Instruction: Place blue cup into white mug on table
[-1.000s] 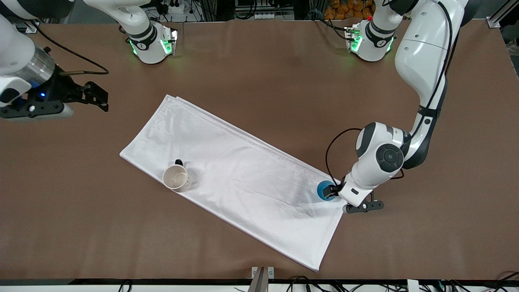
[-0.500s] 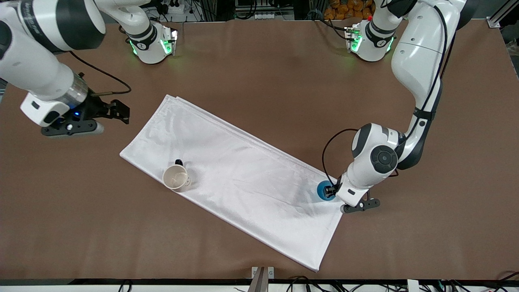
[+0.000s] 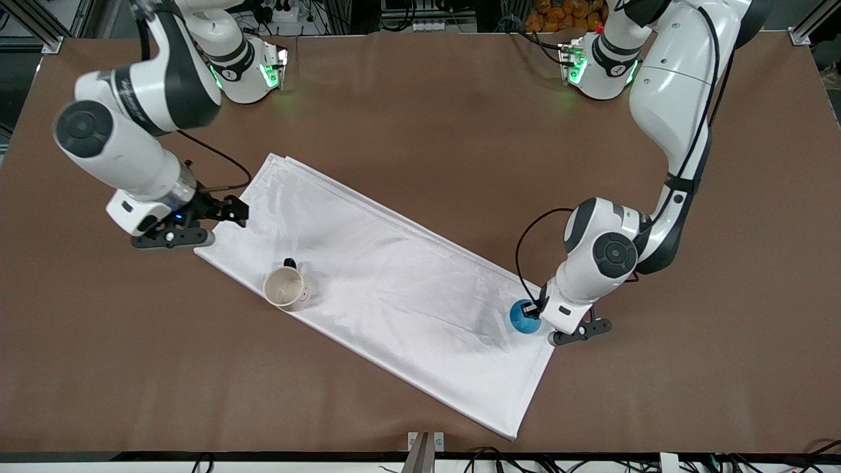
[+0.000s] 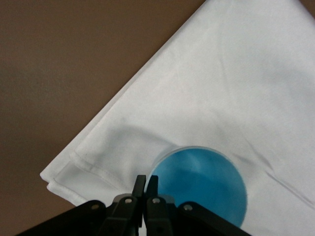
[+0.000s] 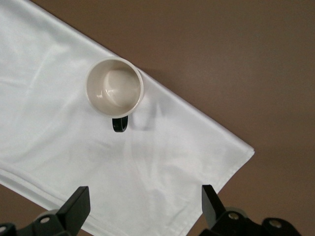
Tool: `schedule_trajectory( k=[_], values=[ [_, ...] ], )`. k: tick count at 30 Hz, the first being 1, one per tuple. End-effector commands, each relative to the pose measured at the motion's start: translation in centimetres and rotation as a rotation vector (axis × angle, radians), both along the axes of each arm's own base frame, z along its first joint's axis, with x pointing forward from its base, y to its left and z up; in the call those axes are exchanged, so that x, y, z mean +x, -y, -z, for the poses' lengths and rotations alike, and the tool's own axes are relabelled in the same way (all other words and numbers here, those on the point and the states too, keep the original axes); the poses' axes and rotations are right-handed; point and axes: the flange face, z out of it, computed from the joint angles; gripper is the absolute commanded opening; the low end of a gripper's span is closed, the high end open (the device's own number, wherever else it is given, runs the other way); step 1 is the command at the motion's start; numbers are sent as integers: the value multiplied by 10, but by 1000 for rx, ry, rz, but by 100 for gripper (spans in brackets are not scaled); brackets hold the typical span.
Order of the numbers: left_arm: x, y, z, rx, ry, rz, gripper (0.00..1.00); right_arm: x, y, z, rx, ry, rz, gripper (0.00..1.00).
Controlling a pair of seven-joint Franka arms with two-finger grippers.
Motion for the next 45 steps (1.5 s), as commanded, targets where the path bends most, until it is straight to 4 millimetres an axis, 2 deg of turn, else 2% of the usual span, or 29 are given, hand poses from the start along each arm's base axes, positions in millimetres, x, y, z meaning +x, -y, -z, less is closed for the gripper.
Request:
schedule_trajectory(
  k=[1,4,9,13,15,24,29,34,37,41,45],
  values=[
    [3,-15,-33,22,23,86,0,5,-18,27,-28,14,29,100],
    [2,-35,-42,55,-25,158,0,8,-27,39,-20,22,24,100],
    [0,-77,-71,92,-79,293,0,11,-40,61,-26,30,55,100],
    [-9,-116,-95,109,-116,377,0,14,-50,84,-31,42,76,100],
    [-16,-129,-104,115,-116,395,0,16,-55,94,-22,52,93,100],
    [-57,-137,-127,141,-124,382,0,20,-68,131,-3,73,110,99],
    [-88,-138,-145,157,-124,373,0,18,-73,148,-53,85,117,98],
    [-117,-149,-171,215,-96,408,0,18,-74,165,-82,96,139,95],
    [-126,-160,-181,230,-86,424,0,20,-76,171,-65,111,139,95],
    [-135,-166,-186,237,-88,454,0,22,-76,174,-57,112,149,89],
    [-143,-173,-191,242,-88,460,0,24,-76,175,-56,113,150,76]
  ],
)
